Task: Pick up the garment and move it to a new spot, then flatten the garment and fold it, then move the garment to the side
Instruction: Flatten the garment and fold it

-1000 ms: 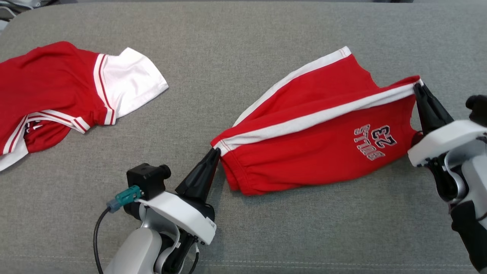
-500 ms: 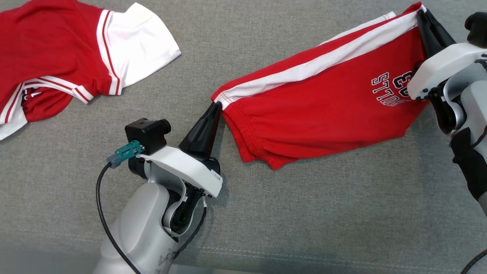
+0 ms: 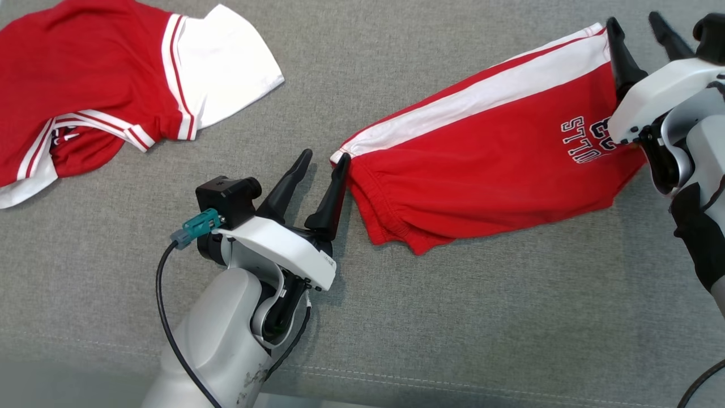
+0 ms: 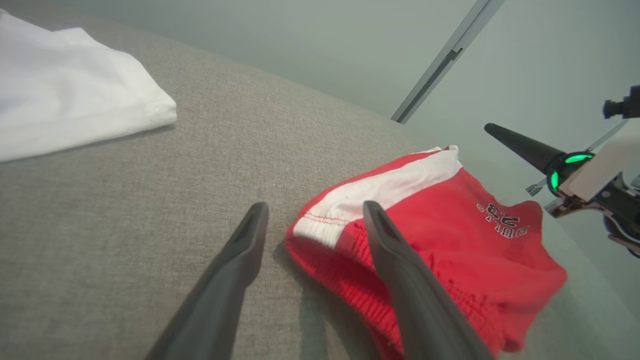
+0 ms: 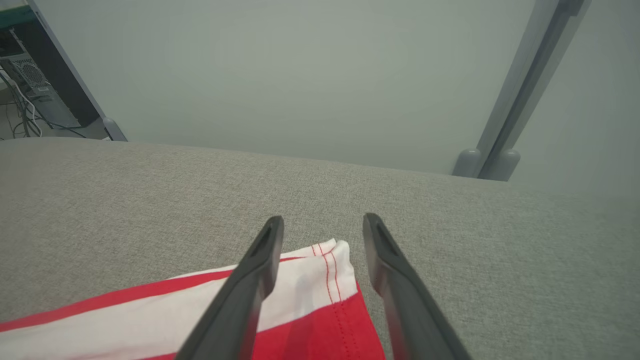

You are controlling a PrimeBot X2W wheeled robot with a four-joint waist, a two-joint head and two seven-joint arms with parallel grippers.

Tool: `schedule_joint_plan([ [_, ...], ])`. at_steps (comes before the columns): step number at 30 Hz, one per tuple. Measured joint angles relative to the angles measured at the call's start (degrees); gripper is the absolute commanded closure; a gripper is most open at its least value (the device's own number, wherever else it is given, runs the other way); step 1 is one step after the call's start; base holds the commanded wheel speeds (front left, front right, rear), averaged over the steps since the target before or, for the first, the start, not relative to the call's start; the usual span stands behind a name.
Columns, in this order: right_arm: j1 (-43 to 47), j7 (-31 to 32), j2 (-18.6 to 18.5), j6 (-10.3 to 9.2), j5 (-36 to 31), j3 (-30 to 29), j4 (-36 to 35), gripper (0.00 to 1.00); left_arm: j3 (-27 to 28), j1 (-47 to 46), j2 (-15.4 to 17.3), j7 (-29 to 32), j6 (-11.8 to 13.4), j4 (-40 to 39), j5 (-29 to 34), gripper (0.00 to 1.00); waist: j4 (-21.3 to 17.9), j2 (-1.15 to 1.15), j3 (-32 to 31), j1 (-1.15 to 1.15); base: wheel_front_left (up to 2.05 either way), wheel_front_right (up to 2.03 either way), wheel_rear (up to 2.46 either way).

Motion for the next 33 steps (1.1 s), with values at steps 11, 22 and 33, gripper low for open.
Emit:
schedule_joint_plan([
  [11, 9.05, -0.07, 0.0, 0.0, -3.23, -6.11, -11.57, 0.0, 4.42, 2.94, 1.05, -4.02, 5.66, -5.61, 6.92, 0.0, -2.44, 0.0, -4.59, 0.0, 0.0, 0.0, 0.0],
  [22, 27.2, -0.08, 1.87, 0.0, -8.01, -15.43, -26.79, 0.0, 11.0, 17.3, 0.27, -4.32, 7.6, -19.19, 19.18, 0.0, -4.33, 0.0, -10.66, 0.0, 0.0, 0.0, 0.0],
  [33, 41.3, -0.08, 5.42, 0.0, -9.27, -21.37, -32.9, 0.0, 10.27, 24.28, 0.29, -4.32, 9.21, -21.78, 22.92, 0.0, -5.66, 0.0, -16.19, 0.0, 0.0, 0.0, 0.0],
])
